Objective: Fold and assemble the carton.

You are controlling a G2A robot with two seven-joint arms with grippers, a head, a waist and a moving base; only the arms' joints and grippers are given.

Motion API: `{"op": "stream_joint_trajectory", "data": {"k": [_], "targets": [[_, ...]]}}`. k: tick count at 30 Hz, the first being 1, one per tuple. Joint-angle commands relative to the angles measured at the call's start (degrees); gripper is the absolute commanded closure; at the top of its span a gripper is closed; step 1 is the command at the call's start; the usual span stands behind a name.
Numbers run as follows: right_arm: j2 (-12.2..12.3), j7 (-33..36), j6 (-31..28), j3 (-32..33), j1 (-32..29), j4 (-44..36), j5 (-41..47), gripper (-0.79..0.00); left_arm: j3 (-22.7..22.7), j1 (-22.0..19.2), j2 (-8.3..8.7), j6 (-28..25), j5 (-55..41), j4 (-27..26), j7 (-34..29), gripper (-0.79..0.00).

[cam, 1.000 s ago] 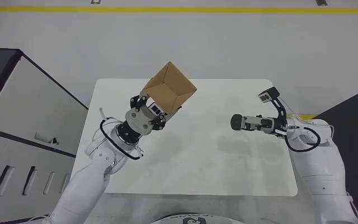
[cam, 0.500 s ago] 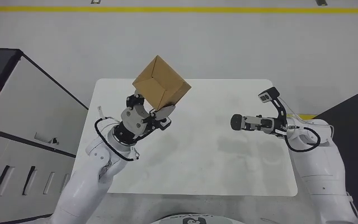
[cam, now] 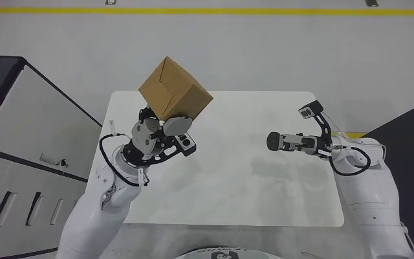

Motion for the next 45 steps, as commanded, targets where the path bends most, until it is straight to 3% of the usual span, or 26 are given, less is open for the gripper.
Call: {"op": "stream_joint_trajectory", "data": {"k": [1, 15, 36, 40, 45], "targets": [[0.0, 0.0, 0.0, 0.0, 0.0, 0.0, 0.0, -0.785, -0.8, -0.2, -0.03, 0.0, 2.2, -0.2, -0.2, 0.000], [0.0, 0.0, 0.0, 0.0, 0.0, 0.0, 0.0, -0.785, -2.0, -3.0, -0.29, -3.9, 30.0, 1.4, -10.3, 0.000], [0.0, 0.0, 0.0, 0.0, 0.0, 0.0, 0.0, -0.785, -1.8, -3.1, -0.53, -5.3, 33.2, 1.4, -11.9, 0.000], [0.0, 0.0, 0.0, 0.0, 0.0, 0.0, 0.0, -0.785, -1.6, -4.3, -0.51, -6.7, 40.3, 0.4, -12.3, 0.000], [0.0, 0.0, 0.0, 0.0, 0.0, 0.0, 0.0, -0.785, -1.2, -6.3, -0.27, -9.4, 52.5, 0.4, -17.6, 0.000]]}}
